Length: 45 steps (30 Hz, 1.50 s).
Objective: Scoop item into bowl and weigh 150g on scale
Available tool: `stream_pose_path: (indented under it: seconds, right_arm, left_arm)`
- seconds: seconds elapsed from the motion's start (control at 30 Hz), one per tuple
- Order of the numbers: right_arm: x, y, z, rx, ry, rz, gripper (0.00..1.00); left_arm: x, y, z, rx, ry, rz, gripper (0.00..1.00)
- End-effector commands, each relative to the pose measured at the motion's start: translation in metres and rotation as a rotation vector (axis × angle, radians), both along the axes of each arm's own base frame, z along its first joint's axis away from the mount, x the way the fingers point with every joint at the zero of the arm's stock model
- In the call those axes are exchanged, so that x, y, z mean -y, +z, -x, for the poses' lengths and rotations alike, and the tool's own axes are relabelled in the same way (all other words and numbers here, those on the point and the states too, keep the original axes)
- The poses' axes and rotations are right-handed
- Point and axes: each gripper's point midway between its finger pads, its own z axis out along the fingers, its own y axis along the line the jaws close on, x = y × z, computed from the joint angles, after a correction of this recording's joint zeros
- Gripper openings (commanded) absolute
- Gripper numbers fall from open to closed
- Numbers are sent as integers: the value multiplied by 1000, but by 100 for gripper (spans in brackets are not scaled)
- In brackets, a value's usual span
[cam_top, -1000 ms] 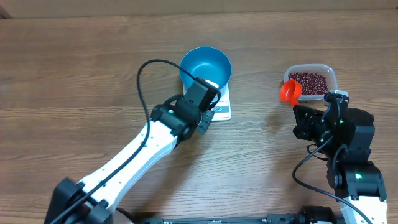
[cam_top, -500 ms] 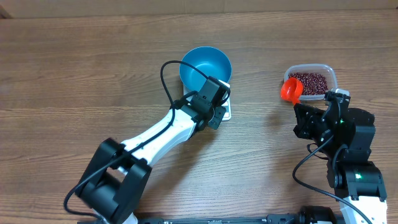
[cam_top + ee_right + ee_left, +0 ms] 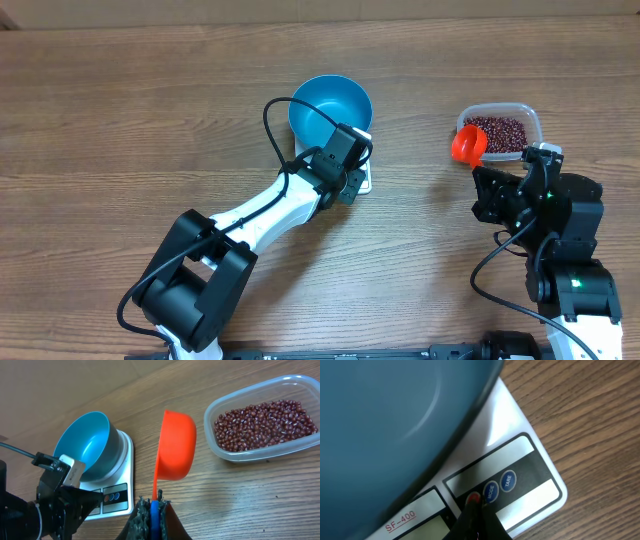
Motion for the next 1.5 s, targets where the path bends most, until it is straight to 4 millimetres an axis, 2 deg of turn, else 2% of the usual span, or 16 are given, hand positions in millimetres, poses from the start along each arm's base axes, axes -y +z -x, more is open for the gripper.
stream_pose_path:
  seconds: [0.0,0.2,0.57,0.83,1.1,1.47]
  right_arm:
    - [3,17,-3,47,-8,15,4]
    - [3,17,-3,47,-8,15,4]
    - [3,17,-3,47,-8,15,4]
    - [3,16,-2,40,-8,14,4]
    - [3,16,-2,40,-8,15,4]
    - [3,16,-2,40,-8,15,4]
  left_arm:
    - [-4,-5,-5,3,23,-17,4]
    - [-5,-7,-5,1,25,-22,4]
    - [-9,-32,-1,-43,26,-60,4]
    - [-7,-29,-3,-34,27,-58,4]
    - [-17,-27,-10,6,62,-106,4]
    - [0,-30,2,-57,3,-23,4]
